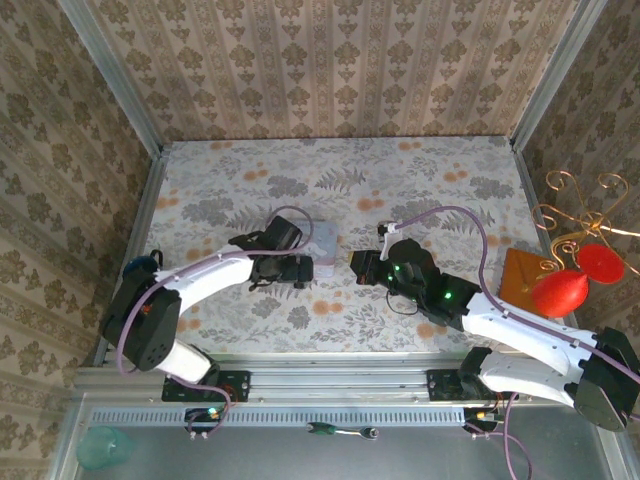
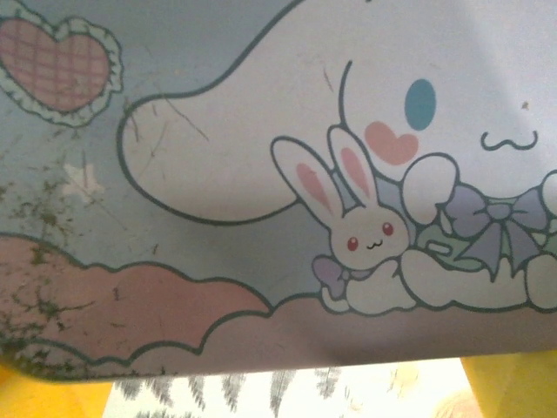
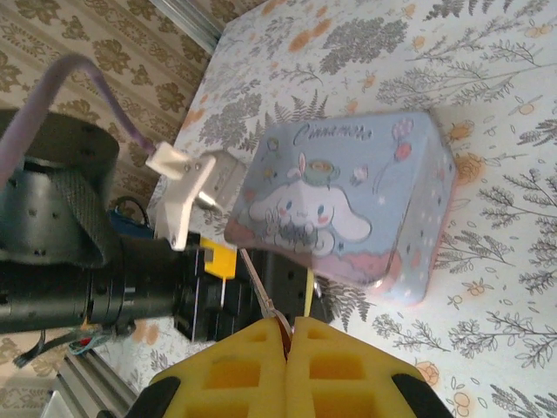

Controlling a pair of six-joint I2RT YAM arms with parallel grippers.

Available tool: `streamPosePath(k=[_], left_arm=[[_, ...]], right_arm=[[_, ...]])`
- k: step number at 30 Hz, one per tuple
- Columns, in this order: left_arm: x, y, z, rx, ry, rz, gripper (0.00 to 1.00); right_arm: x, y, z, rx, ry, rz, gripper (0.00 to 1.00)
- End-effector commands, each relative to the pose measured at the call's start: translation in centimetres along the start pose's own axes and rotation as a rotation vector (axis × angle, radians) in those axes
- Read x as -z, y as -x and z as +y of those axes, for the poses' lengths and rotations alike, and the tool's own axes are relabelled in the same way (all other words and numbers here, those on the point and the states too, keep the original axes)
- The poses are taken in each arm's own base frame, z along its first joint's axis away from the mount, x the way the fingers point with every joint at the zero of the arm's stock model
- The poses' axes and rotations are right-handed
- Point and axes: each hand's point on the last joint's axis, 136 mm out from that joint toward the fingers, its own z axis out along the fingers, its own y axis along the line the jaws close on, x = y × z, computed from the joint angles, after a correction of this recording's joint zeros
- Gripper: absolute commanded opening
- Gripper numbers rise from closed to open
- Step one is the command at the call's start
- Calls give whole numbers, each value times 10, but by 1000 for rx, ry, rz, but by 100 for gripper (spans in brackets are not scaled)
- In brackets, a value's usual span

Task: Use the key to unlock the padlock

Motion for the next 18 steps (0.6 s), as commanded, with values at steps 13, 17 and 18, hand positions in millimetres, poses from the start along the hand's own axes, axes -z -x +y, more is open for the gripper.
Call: streamPosePath(k=[13,17,18], left_arm=[[23,37,-31,4,-204,-243,100],[36,20,-33,-45,-273,-334,99],[38,17,-34,-49,-312,-353,99]], right_arm=[[-1,-7,-8,-34,-18,15,0],[-5,-8,-6,-38,-9,20,0],[-5,-8,-6,-38,-6,20,0]])
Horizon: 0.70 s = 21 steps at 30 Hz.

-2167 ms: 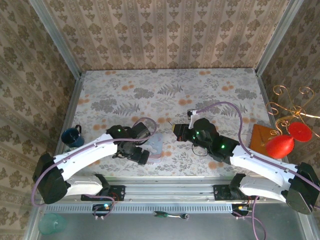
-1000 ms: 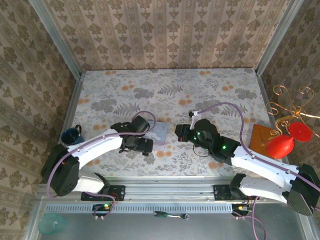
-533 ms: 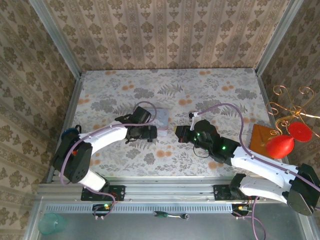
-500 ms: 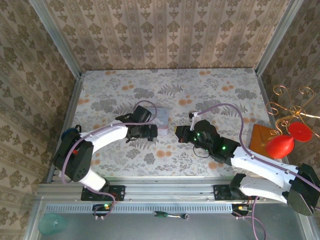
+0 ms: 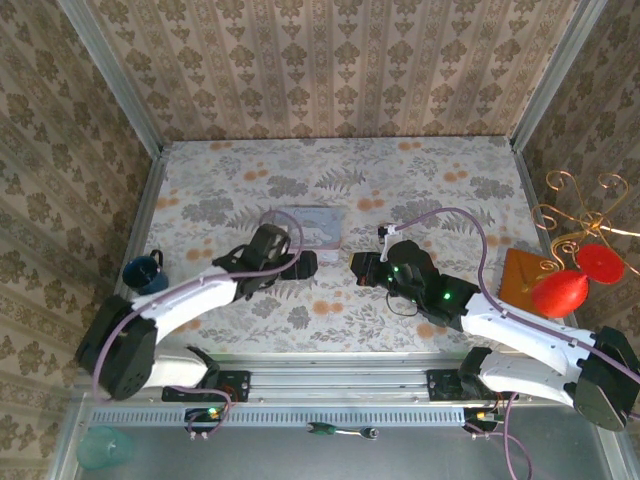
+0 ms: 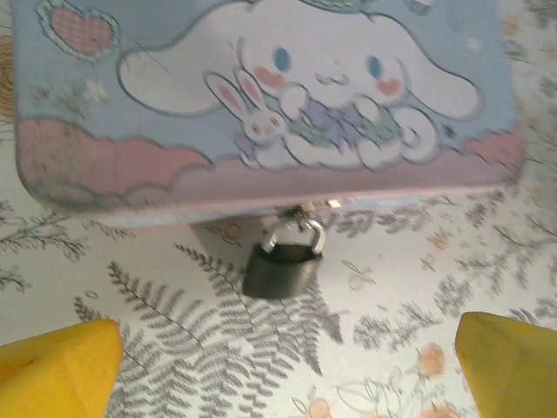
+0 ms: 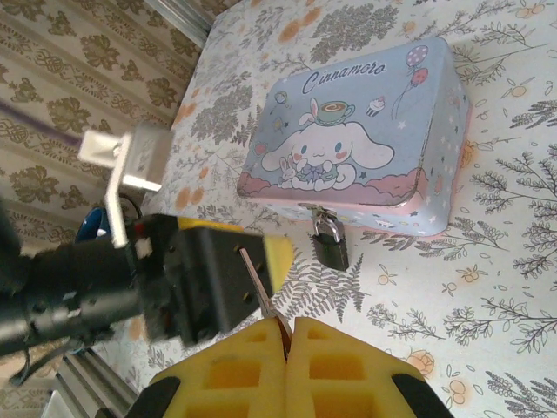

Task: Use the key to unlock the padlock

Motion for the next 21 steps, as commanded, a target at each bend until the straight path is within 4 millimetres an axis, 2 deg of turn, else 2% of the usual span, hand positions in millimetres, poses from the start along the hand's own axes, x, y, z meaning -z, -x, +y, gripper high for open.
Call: streamPosePath(k=[1,7,21], left_arm=[[6,4,-11,-29,-114,-101,100],[-2,-5,-11,-100,-164,-113,97],[-51,-8,-8,-118,-94,-18,84]], right_arm=[[-3,-2,0,-20,10,4,0],[-4,-4,1,-32,22,9,0],[2,-3,0,-30,20,3,0]])
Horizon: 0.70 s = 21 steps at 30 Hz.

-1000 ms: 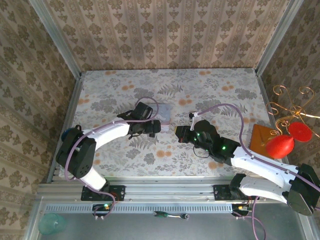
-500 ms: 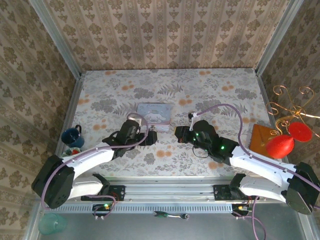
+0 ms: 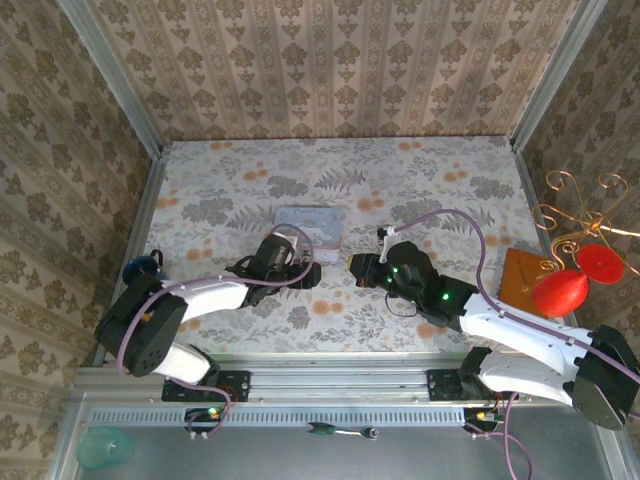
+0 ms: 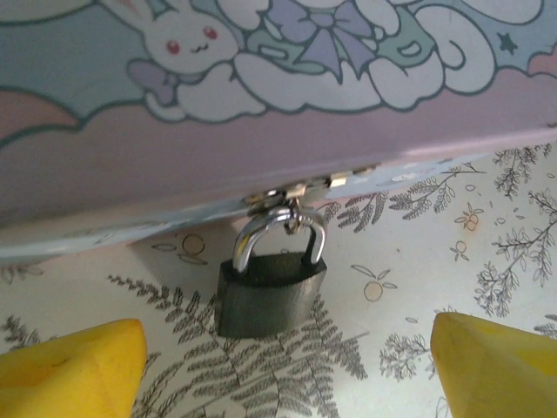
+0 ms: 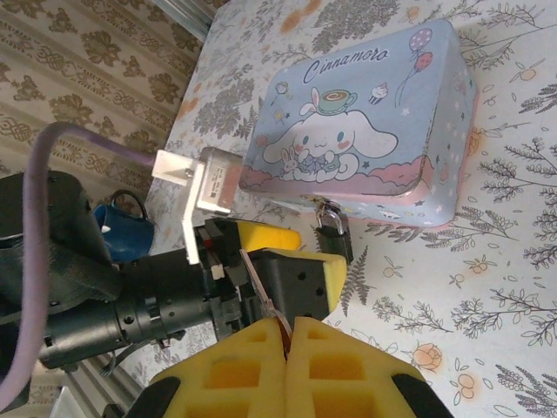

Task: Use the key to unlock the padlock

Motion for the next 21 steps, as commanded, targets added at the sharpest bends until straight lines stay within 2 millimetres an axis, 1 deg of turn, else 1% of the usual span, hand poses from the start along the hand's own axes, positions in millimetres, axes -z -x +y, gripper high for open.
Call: streamPosePath(k=[1,5,11,17,21], left_arm=[[-6,17,-7,-29,-14,-33,83],[-15,18,-7,-46,-5,-19,81],[-26,16,-20,-90,-15,19,76],[-26,14,-20,-58,-30,6,72],[-25,11,-15,-29,-29,-17,64]], right_arm=[[4,1,1,-7,6,-9,0],[5,1,1,-5,8,-6,0],[5,2,2,-3,7,-7,0],[3,3,3,-4,6,-4,0],[1,3,5,-1,9,0,0]])
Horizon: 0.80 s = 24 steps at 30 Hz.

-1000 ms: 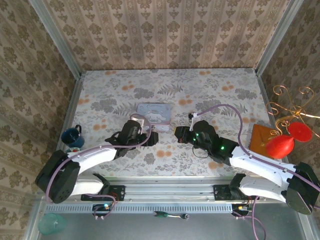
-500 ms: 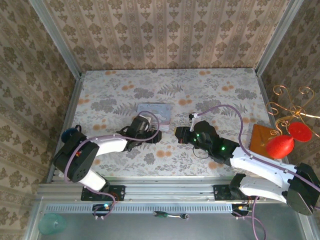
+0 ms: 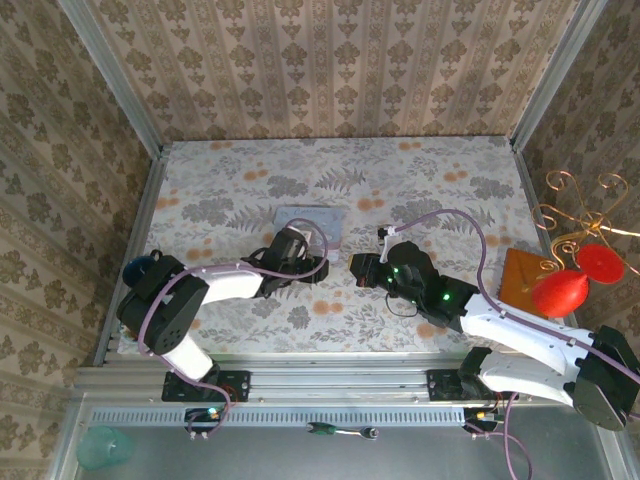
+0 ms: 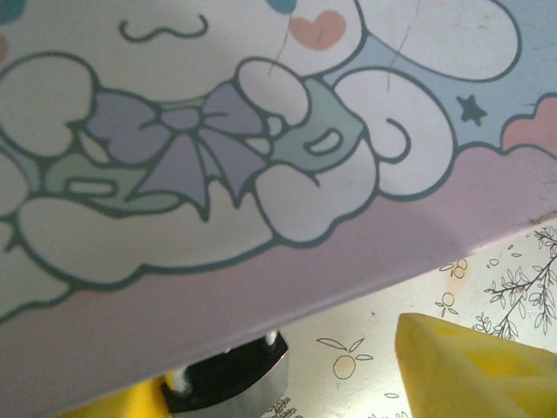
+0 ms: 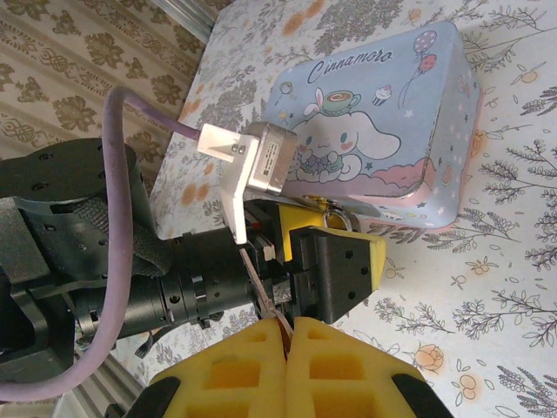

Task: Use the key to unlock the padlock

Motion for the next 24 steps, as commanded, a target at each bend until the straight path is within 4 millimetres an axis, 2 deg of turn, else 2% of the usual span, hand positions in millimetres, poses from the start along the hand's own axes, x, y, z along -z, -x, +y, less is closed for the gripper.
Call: streamPosePath(k=[1,6,14,24], left_arm=[[1,0,2,35,-16,-32,61],[-2,-7,12,75,18,-20,51],[3,-7,24,113,45,-44,37],[7,-7,23,130,44,-38,18]], right_arm=[[0,2,5,-4,9,3,0],[-2,0,3,-12,9,7,0],[-4,-2,2,-20,8,13,0],[-10,-8,1,-40,9,33,0]])
